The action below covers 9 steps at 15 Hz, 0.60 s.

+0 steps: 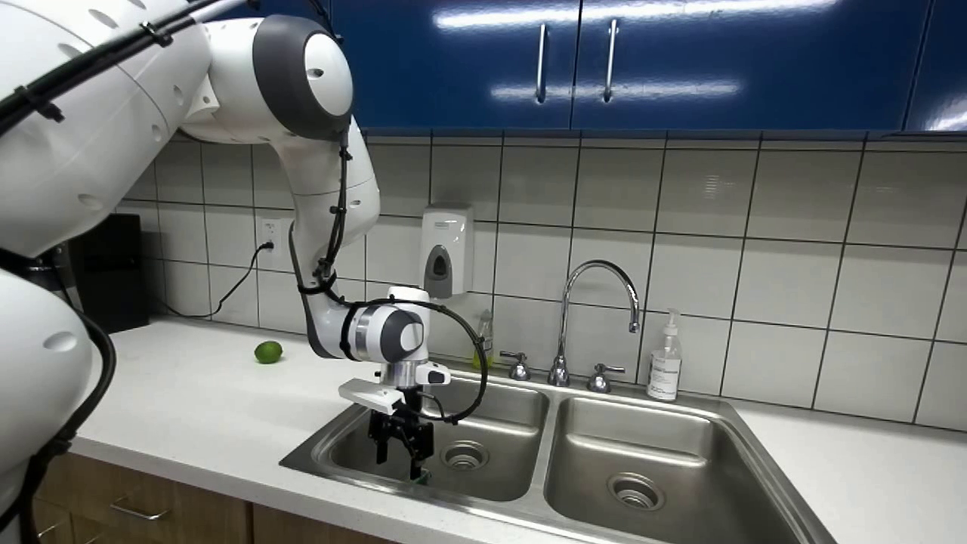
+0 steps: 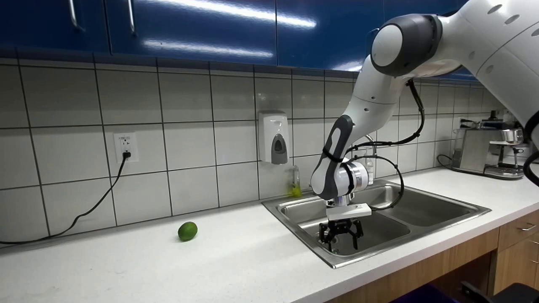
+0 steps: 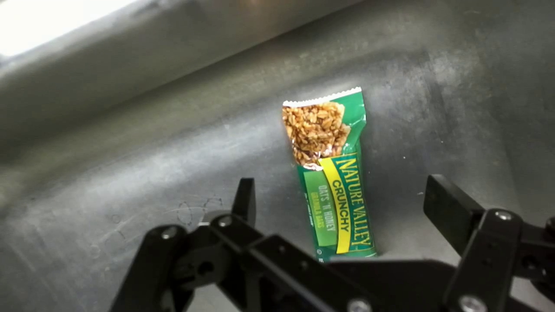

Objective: Remove the green packet from the sink and put it on the counter

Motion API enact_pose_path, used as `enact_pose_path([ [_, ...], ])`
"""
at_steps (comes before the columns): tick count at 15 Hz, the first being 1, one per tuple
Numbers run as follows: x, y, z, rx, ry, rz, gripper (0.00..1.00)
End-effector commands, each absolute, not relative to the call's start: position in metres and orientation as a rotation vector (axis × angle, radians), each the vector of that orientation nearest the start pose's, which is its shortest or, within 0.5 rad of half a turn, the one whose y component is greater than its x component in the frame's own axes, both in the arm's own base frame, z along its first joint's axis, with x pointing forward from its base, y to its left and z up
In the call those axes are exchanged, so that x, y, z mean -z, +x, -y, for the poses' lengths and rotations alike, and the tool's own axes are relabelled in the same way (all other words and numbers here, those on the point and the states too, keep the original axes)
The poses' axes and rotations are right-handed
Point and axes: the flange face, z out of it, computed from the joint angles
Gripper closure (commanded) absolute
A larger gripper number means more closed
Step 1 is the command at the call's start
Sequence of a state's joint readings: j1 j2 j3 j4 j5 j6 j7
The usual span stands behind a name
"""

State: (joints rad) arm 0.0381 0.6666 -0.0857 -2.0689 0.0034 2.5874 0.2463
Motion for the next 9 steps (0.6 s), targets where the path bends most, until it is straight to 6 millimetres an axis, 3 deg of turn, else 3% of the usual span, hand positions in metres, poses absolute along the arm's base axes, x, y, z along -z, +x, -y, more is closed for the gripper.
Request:
enact_pose_path([
  [1,-0.093,0.56,0.029,-0.226,-3.169,-0.45,0.0],
  [9,-0.076,0.563,0.035,-0.234,-3.174,-0.435,0.0],
])
